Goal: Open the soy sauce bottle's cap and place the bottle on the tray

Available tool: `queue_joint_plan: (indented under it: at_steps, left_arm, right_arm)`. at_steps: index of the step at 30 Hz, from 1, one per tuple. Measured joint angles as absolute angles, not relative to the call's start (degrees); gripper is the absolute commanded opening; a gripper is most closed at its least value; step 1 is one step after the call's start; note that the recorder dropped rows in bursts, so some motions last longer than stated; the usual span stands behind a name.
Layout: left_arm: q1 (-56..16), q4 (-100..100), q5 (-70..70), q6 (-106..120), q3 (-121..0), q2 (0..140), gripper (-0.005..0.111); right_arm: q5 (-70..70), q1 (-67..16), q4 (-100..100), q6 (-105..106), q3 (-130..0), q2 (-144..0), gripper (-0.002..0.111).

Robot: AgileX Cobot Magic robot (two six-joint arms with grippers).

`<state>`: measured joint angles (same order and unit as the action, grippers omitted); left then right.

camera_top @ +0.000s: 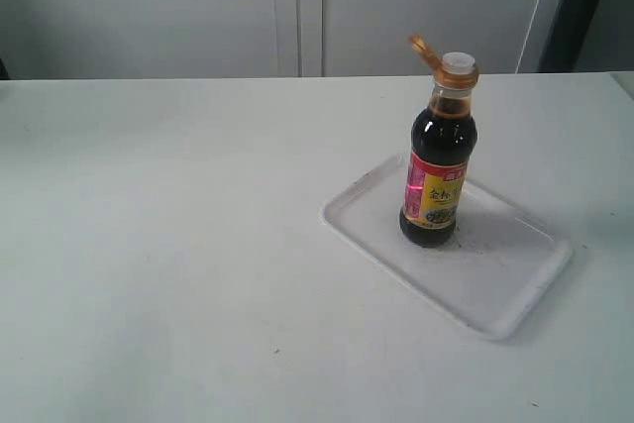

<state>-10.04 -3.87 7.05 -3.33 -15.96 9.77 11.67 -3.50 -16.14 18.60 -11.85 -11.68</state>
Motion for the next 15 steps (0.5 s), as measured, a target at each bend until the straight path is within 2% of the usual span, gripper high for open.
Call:
queue_joint_plan:
  at_steps: [6, 15]
  left_arm:
    - [-5.2, -2.35, 7.17, -2.86, -11.12, 6.75, 0.0]
    - [-4.75, -0.68, 7.17, -2.75, -3.18, 1.46, 0.0]
  right_arm:
    - [11.77, -3.5, -16.14, 18.6, -11.85, -11.68, 0.0]
    - [11.88, -3.5, -16.14, 18.6, -11.85, -11.68, 0.0]
